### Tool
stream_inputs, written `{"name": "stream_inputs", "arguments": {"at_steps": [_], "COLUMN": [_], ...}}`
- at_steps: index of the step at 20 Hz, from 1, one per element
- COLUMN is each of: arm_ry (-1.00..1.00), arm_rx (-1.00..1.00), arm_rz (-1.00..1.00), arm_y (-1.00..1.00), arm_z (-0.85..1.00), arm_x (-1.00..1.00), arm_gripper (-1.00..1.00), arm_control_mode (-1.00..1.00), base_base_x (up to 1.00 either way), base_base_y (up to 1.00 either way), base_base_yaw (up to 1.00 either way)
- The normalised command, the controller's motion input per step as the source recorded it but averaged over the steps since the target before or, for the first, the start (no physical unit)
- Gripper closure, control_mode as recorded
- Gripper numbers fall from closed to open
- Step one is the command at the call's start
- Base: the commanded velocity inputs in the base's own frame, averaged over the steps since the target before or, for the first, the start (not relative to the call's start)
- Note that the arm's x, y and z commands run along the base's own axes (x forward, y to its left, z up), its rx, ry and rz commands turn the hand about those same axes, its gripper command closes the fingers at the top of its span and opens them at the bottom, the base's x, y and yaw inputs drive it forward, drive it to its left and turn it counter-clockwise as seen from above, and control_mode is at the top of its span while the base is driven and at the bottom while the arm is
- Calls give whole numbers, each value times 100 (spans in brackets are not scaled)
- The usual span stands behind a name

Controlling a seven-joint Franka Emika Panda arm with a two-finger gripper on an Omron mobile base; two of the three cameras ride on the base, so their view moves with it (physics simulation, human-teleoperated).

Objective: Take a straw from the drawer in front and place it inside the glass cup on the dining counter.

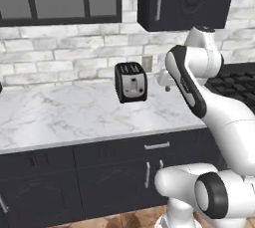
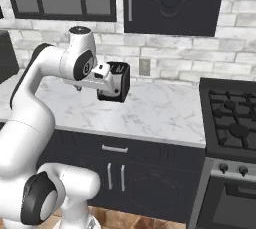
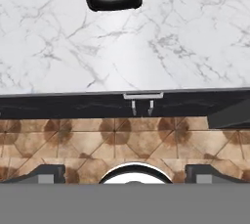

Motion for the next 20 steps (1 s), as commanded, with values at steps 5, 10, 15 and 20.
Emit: {"name": "stream_inputs", "arguments": {"at_steps": [5, 10, 15, 20], "arm_ry": [0, 0, 0, 0], "arm_rx": [0, 0, 0, 0], "arm_rz": [0, 0, 0, 0], "arm_y": [0, 0, 0, 0], "arm_z": [0, 0, 0, 0], "arm_x": [0, 0, 0, 0], "arm_gripper": [-100, -100, -100, -100], "arm_control_mode": [100, 100, 100, 100], "base_base_x": [-51, 2, 15, 20], "base_base_y": [-34, -65, -80, -74], "base_base_yaw": [1, 14, 28, 39]}}
